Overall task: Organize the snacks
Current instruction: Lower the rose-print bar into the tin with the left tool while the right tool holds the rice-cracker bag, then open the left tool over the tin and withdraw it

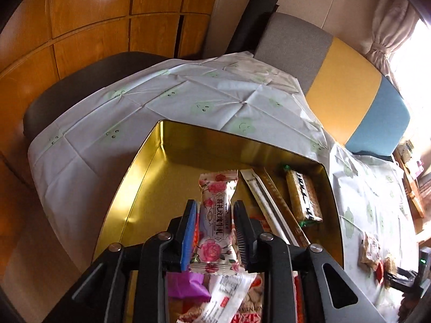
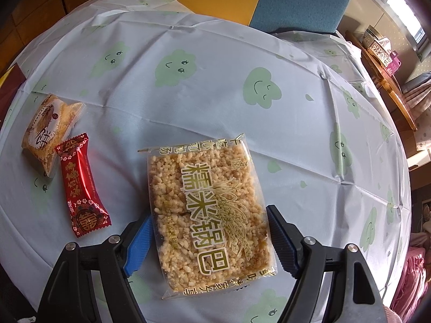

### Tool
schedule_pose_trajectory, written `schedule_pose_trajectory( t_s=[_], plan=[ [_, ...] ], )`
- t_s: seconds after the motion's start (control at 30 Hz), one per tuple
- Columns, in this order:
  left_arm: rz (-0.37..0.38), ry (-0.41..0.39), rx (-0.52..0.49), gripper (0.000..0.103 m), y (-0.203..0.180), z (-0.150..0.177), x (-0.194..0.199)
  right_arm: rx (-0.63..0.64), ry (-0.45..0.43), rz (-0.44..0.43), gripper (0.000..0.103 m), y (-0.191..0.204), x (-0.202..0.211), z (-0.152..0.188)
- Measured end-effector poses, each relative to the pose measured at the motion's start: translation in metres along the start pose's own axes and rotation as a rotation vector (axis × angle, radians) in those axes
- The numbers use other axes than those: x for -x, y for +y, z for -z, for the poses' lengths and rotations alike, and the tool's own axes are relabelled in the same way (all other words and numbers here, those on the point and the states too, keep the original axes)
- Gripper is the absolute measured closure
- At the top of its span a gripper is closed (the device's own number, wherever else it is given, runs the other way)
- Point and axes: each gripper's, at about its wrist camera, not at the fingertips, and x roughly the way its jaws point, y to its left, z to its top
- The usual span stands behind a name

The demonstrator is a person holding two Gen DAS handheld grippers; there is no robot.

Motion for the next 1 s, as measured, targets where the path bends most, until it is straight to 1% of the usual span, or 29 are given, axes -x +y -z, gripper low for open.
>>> schedule_pose_trajectory(
  t_s=[0.07, 0.17, 0.37, 0.53, 0.73, 0.83, 0.9, 1.0],
  plan=[
    [-0.009, -0.003, 0.018, 0.066, 0.000, -0.006, -0.006, 0.003, -0.001, 0.003, 0.024, 0.000, 0.000, 0.000],
    [-0.020, 0.009, 0.023, 0.066, 0.000, 0.000, -0.007, 0.004, -0.001, 0.004, 0.024, 0.001, 0.000, -0.001],
    [-0.055, 0.038, -0.026, 0.066, -0.011, 0.034, -0.002, 0.018, -0.004, 0.013, 0.024, 0.003, 0.001, -0.001],
    [-0.066, 0.063, -0.057, 0.066, -0.022, 0.058, 0.005, 0.029, -0.008, 0.025, 0.024, 0.007, 0.002, -0.001],
    [-0.091, 0.054, -0.086, 0.066, -0.035, 0.074, 0.018, 0.035, -0.013, 0.035, 0.024, 0.011, 0.004, 0.000],
    [-0.088, 0.053, -0.095, 0.066, -0.037, 0.078, 0.023, 0.043, -0.018, 0.047, 0.024, 0.014, 0.005, 0.001],
    [-0.092, 0.043, -0.111, 0.066, -0.040, 0.080, 0.026, 0.050, -0.022, 0.055, 0.026, 0.018, 0.007, 0.003],
    [-0.093, 0.030, -0.146, 0.066, -0.046, 0.084, 0.032, 0.055, -0.025, 0.057, 0.026, 0.021, 0.009, 0.004]
  ],
)
